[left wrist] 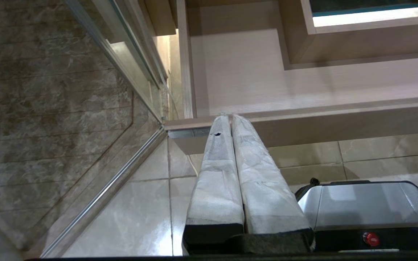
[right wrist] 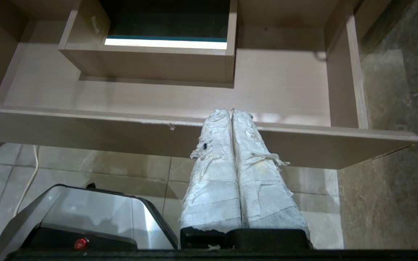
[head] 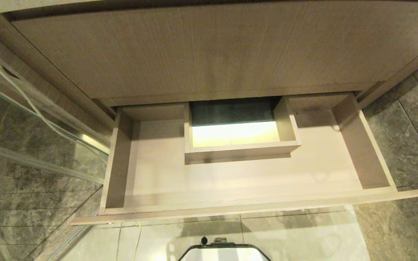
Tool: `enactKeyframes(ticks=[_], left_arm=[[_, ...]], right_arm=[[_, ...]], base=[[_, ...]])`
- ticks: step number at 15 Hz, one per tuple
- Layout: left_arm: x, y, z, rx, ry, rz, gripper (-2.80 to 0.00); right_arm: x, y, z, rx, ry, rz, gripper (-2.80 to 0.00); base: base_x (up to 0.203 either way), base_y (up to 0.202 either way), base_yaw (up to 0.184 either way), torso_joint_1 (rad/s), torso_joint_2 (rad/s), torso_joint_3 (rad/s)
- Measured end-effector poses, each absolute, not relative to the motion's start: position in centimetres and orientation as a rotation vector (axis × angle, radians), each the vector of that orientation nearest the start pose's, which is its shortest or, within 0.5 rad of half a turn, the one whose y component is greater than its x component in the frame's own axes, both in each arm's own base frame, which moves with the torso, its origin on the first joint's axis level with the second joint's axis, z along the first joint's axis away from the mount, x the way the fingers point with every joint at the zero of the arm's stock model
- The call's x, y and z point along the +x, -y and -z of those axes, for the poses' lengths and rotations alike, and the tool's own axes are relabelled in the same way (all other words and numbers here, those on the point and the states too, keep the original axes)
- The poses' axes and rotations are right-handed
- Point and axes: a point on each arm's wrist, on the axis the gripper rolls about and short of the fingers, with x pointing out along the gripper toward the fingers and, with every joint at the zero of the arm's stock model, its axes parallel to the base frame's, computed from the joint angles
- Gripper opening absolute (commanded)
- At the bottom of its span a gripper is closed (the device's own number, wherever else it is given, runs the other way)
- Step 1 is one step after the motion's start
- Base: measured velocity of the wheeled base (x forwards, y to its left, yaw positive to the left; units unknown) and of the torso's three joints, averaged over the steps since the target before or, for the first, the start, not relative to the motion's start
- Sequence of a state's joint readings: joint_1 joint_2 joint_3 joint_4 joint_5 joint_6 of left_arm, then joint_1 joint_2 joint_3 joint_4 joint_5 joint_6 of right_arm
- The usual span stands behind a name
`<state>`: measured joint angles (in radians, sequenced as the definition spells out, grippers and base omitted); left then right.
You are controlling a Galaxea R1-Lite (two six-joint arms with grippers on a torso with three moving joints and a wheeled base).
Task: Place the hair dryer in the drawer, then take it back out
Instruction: Pick up the hairdryer
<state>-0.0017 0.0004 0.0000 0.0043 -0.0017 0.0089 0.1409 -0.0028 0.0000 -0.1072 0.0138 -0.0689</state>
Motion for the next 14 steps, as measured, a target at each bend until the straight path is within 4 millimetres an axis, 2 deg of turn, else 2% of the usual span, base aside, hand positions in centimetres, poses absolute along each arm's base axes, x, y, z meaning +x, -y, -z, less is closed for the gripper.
enactKeyframes(ticks=[14], left_arm=[[-2.28, 0.0, -7.5, 0.008, -0.005, 0.003, -2.8]], right_arm=[[-2.34, 0.3, -8.66, -0.061, 0.116, -0.151, -2.8]], base=[[0.0, 0.0, 0.0, 0.29, -0.54, -0.259]])
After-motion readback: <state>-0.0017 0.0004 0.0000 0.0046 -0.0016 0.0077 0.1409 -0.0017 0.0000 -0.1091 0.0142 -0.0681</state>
